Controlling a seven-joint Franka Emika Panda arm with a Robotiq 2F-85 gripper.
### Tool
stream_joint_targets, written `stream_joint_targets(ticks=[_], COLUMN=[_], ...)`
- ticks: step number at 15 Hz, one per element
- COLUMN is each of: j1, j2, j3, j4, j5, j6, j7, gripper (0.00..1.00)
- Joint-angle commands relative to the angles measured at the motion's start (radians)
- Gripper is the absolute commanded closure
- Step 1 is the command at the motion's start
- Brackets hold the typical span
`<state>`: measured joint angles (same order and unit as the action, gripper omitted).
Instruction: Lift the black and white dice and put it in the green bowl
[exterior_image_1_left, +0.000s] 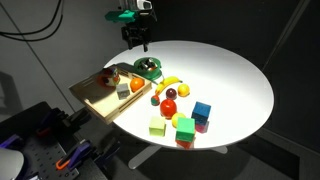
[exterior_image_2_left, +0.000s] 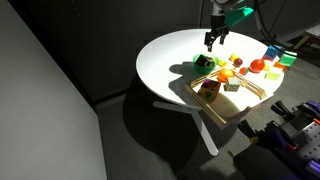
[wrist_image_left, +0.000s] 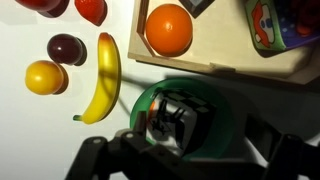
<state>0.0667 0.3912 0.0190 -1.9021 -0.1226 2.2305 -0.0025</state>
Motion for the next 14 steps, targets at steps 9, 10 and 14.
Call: stream_joint_targets(ticks=[9,10,14], j1=[-0.001,-0.002,-0.003], j2=[-0.183,-0.203,-0.290], j3=[0.019,0.019,0.021], j4=[-0.185,-0.206,-0.283], j5=[0.062,0.066,0.075], j6=[0.079,0.077,0.045], j7=[0.034,0.039,0.045], gripper=[0.00,0.00,0.00])
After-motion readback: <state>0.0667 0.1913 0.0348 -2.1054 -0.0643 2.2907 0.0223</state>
